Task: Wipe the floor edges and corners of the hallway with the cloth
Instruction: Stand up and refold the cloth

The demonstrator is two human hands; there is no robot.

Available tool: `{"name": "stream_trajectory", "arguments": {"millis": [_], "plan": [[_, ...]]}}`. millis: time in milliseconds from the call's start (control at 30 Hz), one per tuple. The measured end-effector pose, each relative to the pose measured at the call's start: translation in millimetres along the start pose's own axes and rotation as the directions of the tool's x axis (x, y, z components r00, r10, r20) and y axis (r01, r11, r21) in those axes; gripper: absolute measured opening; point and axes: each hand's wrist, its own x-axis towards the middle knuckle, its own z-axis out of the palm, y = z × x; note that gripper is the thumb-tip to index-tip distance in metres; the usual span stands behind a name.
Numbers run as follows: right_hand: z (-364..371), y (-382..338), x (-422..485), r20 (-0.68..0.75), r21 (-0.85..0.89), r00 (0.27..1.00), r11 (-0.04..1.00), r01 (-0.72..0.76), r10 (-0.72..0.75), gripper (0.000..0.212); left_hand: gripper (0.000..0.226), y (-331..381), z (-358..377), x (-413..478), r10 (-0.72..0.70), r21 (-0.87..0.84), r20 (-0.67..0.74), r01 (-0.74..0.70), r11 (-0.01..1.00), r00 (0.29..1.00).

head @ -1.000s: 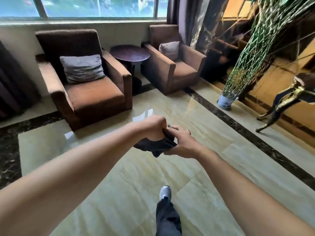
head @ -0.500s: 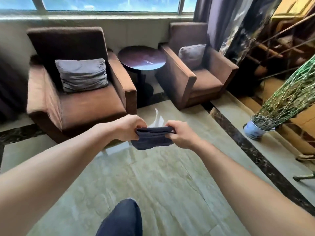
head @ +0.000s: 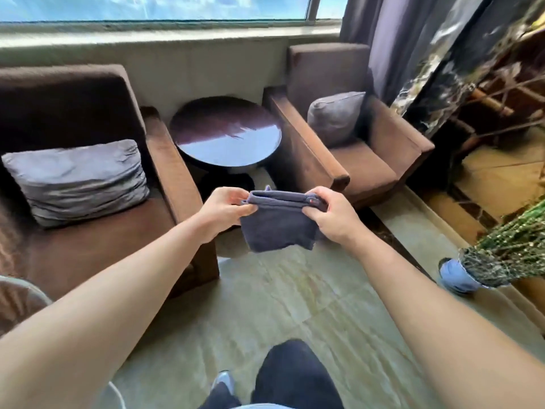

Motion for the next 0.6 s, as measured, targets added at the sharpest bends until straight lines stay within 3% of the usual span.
{"name": "stream_trajectory", "arguments": {"millis": [133, 300, 400, 600], "plan": [[1.4, 28.5, 124.9, 0.067, -0.023, 0.997, 0.999, -0.037, 0.038, 0.013, 0.011, -8.8, -19.8, 121.0, -0.063, 0.021, 0.038, 0.063, 0.998, 0.997], [32.2, 76.7, 292.3, 0.178, -0.032, 0.982, 0.998, -0.058, 0.063, 0.015, 0.028, -38.1, -42.9, 270.4, -0.227, -0.117, -0.010, 0.224, 0.968, 0.974], [46.1, 87.3, 378.3, 0.260, -0.039, 0.963, 0.998, -0.055, 0.064, 0.014, 0.023, -50.6, -58.9, 338.7, -0.307, -0.154, -0.053, 0.296, 0.943, 0.950], [81.4, 101.0, 519.5, 0.383, -0.115, 0.911, 0.987, -0.115, 0.151, 0.016, 0.029, -73.6, -99.1, 463.6, -0.473, -0.214, 0.049, 0.472, 0.855, 0.880]]}}
